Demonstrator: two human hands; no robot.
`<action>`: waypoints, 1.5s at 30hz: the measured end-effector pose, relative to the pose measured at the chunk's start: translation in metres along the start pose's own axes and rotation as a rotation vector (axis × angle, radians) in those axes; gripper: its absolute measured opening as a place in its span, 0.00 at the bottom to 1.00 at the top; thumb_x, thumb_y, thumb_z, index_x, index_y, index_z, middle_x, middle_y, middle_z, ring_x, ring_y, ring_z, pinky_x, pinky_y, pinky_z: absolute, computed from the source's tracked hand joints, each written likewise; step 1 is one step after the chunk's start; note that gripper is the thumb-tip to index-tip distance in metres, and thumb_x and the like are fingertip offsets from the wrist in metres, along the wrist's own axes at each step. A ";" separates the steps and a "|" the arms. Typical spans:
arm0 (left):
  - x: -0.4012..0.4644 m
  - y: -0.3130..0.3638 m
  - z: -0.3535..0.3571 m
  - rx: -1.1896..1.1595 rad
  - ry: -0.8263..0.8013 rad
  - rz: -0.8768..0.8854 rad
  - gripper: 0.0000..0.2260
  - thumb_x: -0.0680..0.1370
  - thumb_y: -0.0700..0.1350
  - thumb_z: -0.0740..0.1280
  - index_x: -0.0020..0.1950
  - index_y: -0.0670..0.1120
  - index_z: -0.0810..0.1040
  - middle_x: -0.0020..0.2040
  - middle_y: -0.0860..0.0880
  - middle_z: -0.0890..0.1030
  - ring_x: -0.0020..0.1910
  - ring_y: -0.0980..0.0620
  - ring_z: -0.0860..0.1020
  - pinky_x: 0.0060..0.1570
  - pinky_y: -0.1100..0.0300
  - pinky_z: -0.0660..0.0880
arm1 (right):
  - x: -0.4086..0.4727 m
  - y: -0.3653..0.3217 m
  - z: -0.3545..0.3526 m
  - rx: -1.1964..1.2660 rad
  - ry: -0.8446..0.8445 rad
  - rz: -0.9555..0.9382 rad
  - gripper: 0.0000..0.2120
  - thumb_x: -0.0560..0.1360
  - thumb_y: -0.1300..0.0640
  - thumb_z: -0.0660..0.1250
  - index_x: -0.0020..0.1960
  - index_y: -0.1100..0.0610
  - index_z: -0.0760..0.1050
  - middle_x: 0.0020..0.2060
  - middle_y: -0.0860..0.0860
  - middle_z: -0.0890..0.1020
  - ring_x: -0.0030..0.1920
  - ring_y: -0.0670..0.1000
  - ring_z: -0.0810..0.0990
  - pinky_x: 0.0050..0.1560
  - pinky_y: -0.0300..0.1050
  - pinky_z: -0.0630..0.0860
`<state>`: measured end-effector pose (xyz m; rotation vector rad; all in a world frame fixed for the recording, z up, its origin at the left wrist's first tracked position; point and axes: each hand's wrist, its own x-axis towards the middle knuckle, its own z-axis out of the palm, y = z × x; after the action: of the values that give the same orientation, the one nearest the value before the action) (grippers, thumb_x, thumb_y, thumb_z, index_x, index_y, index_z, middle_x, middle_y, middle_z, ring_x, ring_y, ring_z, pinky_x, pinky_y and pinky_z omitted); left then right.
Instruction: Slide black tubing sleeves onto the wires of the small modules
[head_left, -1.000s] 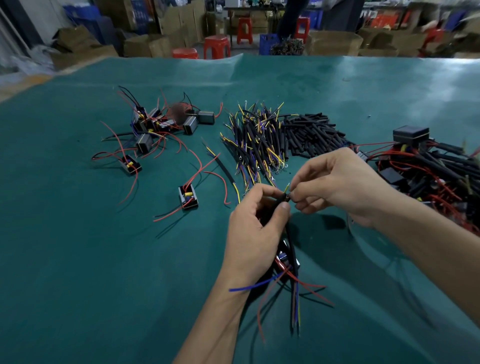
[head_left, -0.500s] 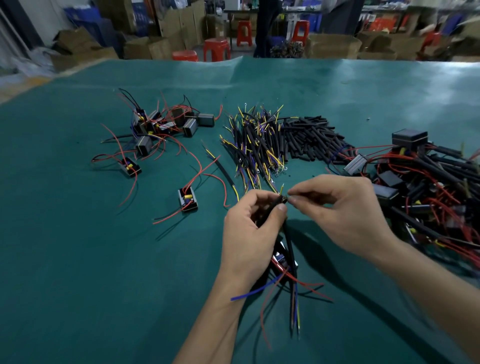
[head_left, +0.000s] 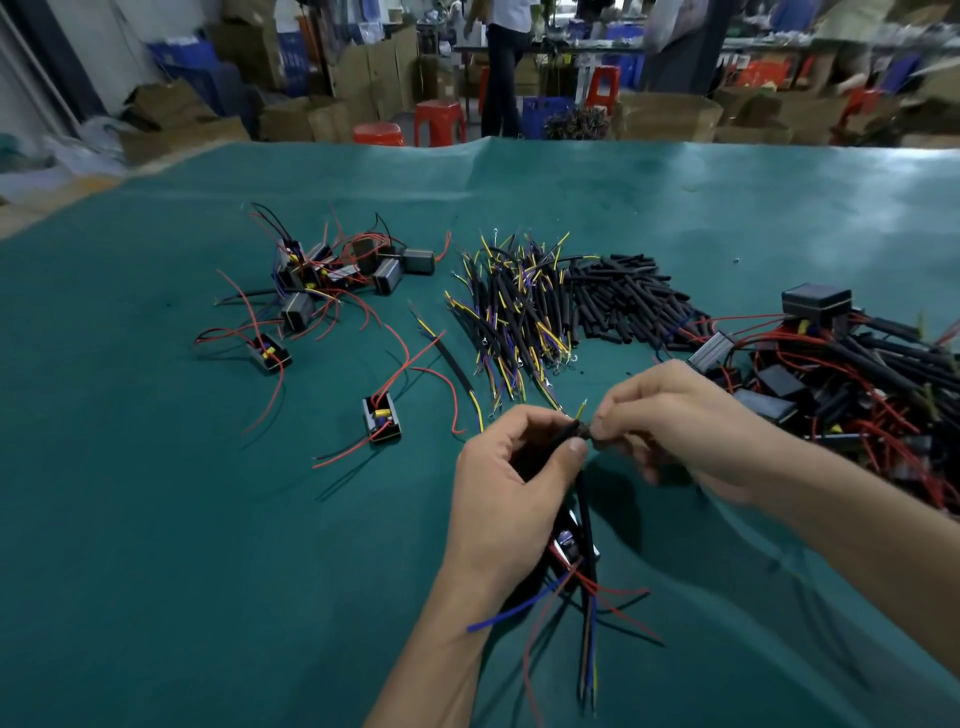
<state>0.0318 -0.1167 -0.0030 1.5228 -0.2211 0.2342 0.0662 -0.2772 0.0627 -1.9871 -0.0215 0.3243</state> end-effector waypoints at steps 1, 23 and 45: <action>-0.001 0.001 0.000 0.004 -0.008 0.006 0.04 0.73 0.40 0.72 0.45 0.48 0.82 0.39 0.54 0.84 0.39 0.60 0.80 0.44 0.67 0.75 | 0.001 -0.001 -0.001 0.150 -0.045 0.136 0.11 0.70 0.66 0.70 0.30 0.60 0.79 0.25 0.54 0.72 0.23 0.49 0.68 0.23 0.37 0.66; 0.000 0.000 -0.002 -0.036 0.009 -0.013 0.04 0.73 0.39 0.73 0.44 0.48 0.82 0.39 0.52 0.84 0.38 0.57 0.80 0.43 0.66 0.76 | -0.006 0.004 0.001 0.047 0.010 -0.149 0.10 0.73 0.65 0.69 0.34 0.58 0.81 0.27 0.52 0.77 0.26 0.49 0.74 0.26 0.39 0.70; 0.000 -0.002 -0.001 -0.044 0.045 0.014 0.02 0.74 0.39 0.71 0.43 0.46 0.82 0.39 0.48 0.85 0.39 0.55 0.80 0.43 0.62 0.77 | -0.035 0.019 0.044 0.529 0.343 -0.182 0.07 0.79 0.65 0.68 0.43 0.58 0.79 0.37 0.54 0.83 0.40 0.51 0.83 0.41 0.43 0.83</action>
<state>0.0327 -0.1161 -0.0050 1.4718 -0.2000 0.2723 0.0197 -0.2523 0.0359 -1.4781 0.0930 -0.1249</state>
